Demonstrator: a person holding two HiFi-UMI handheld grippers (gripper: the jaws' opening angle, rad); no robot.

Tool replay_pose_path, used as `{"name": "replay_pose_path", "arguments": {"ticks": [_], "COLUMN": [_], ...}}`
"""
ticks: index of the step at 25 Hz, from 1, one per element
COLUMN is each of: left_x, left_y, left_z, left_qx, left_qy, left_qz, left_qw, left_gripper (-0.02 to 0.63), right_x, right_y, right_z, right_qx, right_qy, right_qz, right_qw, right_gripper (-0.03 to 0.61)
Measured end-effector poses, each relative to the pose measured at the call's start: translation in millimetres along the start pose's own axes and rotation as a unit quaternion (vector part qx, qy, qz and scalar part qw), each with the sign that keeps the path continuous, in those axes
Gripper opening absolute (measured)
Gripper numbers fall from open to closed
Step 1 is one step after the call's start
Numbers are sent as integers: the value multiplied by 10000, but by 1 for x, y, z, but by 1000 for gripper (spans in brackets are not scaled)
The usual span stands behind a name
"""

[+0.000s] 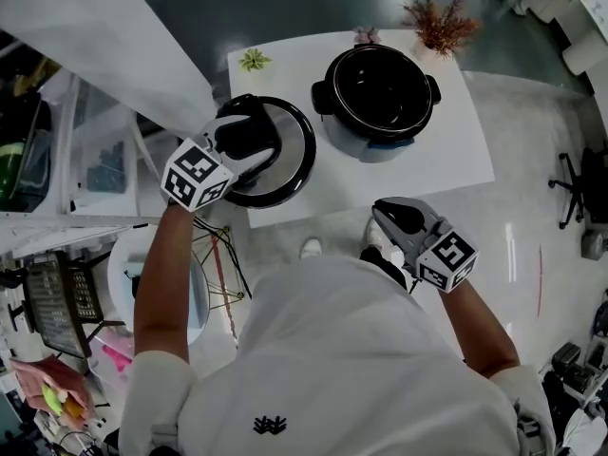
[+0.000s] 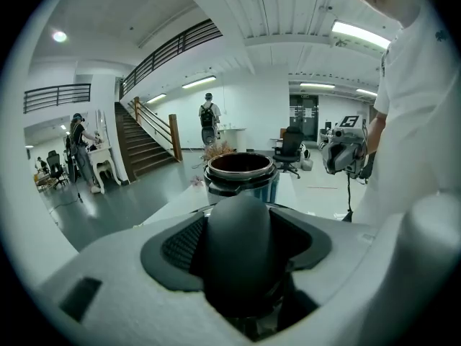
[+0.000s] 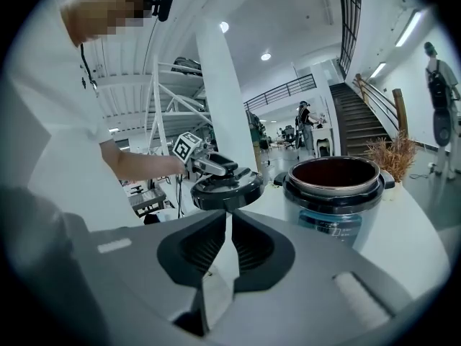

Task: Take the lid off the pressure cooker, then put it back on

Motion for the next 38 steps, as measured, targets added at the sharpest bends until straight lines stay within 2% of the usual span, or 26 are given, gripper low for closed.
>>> {"name": "replay_pose_path", "arguments": {"ticks": [17,25,30,38], "left_x": [-85,-113,-123,-133], "left_y": [-15,-19,-20,-25], "left_z": [-57,-81,-92,-102], "left_qx": [390,530,642,684], "left_qy": [177,267,280,387], "left_qz": [553,725,757,592], "left_qw": [9975,9956,9947,9952], "left_gripper": [295,295,295,295], "right_x": [-17,-21,-22,-22], "right_y": [9,2,1,-1], "right_z": [13,25,28,27], "right_qx": [-559,-885,-952,-962], "right_qy": [172,218,296,381], "right_qz": [-175,-265,-265,-285], "right_qw": [9981,9955,9947,9942], "right_gripper": [37,37,37,37]}}
Point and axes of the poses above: the fingertips, and each gripper's own axes: z backward along the fingers, y to its left, x out of its top, the point moved 2 cm from there along z, backward along the fingers, and after that the axes turned 4 degrees about -z, right-handed, at the moved point
